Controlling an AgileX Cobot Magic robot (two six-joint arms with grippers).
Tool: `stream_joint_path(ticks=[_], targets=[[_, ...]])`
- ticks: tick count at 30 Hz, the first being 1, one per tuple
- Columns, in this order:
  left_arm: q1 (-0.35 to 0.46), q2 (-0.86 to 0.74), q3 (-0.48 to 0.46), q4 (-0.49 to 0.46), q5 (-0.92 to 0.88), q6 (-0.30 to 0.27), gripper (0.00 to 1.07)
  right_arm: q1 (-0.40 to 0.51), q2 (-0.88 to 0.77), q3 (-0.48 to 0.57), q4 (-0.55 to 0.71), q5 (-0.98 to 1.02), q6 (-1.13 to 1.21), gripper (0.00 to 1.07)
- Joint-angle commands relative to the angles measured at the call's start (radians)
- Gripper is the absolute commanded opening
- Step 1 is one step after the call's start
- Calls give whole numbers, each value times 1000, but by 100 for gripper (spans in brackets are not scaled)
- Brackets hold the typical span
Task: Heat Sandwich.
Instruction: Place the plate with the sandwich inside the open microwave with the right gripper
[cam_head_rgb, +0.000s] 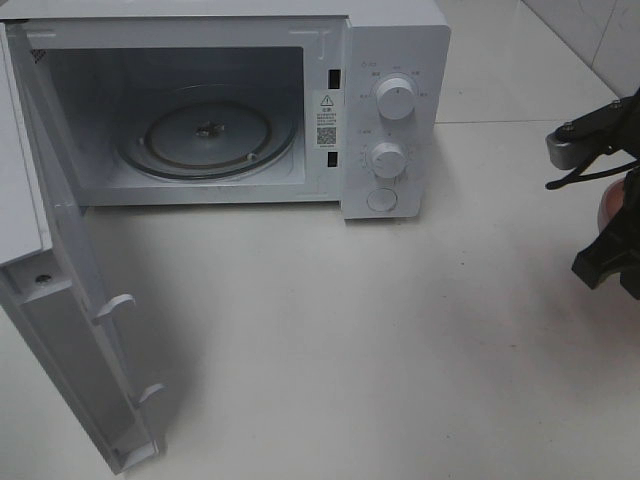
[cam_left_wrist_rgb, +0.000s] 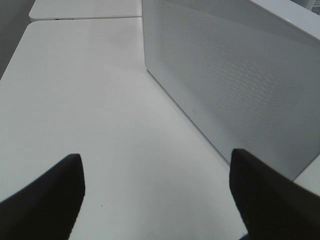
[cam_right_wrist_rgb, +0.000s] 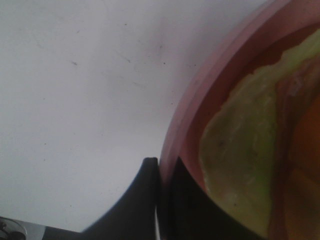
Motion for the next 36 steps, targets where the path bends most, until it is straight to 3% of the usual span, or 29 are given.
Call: stream_joint_path(ticks=[1,36], targets=[[-3,-3,1,-3,-2,-5,76,52,-48,38,-23,-3,-11,0],[-3,-3,1,-3,-2,-5,76,506,-58,48,-4,15,-348,0]])
